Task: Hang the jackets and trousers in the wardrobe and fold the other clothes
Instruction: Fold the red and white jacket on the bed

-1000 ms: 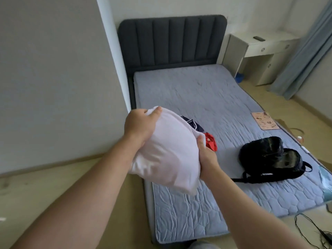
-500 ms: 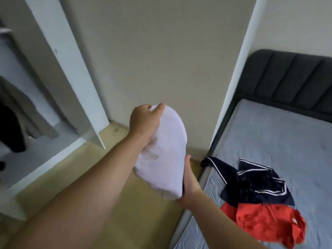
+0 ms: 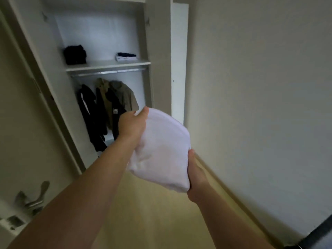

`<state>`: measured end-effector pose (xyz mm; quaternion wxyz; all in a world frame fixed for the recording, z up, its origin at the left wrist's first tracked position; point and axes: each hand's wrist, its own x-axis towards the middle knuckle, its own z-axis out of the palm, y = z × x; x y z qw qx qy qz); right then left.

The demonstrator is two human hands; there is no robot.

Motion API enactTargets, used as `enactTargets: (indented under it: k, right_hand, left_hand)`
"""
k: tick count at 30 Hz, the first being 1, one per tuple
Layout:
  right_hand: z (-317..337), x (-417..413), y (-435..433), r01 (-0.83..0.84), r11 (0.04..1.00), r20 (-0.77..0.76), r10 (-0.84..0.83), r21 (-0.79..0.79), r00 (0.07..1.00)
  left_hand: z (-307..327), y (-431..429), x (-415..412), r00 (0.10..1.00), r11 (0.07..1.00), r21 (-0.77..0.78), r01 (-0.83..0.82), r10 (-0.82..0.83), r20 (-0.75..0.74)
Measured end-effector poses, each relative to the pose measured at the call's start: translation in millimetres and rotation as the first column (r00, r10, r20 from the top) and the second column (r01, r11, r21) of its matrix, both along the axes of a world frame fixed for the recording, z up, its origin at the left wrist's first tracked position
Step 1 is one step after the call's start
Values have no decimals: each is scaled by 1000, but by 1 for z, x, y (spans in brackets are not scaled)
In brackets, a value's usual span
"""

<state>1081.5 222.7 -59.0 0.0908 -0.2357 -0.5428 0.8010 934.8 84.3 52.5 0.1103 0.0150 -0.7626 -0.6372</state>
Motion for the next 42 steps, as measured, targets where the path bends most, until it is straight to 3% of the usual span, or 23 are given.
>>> enactTargets:
  k: [3, 7, 12, 26, 32, 37, 42]
  right_hand:
    - [3, -55, -14, -63, 995, -79, 56, -81, 995]
    - [14, -133, -30, -175, 922, -164, 124, -344, 979]
    - [33, -219, -28, -241, 883, -195, 175, -402, 965]
    - [73, -534, 29, -232, 954, -232, 186, -189, 955]
    - [97, -693, 47, -207, 971, -227, 176, -120, 958]
    - [105, -818, 44, -195, 978, -261, 171, -71, 950]
    - [126, -936, 45, -91, 996, -345, 82, -11, 935]
  left_hand:
    - [12, -24, -48, 998, 999, -4, -40, 40, -43]
    - [28, -51, -122, 995, 997, -19, -79, 78, -62]
    - [46, -73, -216, 988, 982, -111, -153, 148, -53]
    - [67, -51, -482, 974, 974, 24, -224, 224, 13]
    - [96, -34, -599, 973, 935, 269, -229, 225, 45]
    - [110, -39, -709, 975, 970, 112, -218, 222, -23]
    - [112, -43, -839, 987, 981, 136, -141, 150, -56]
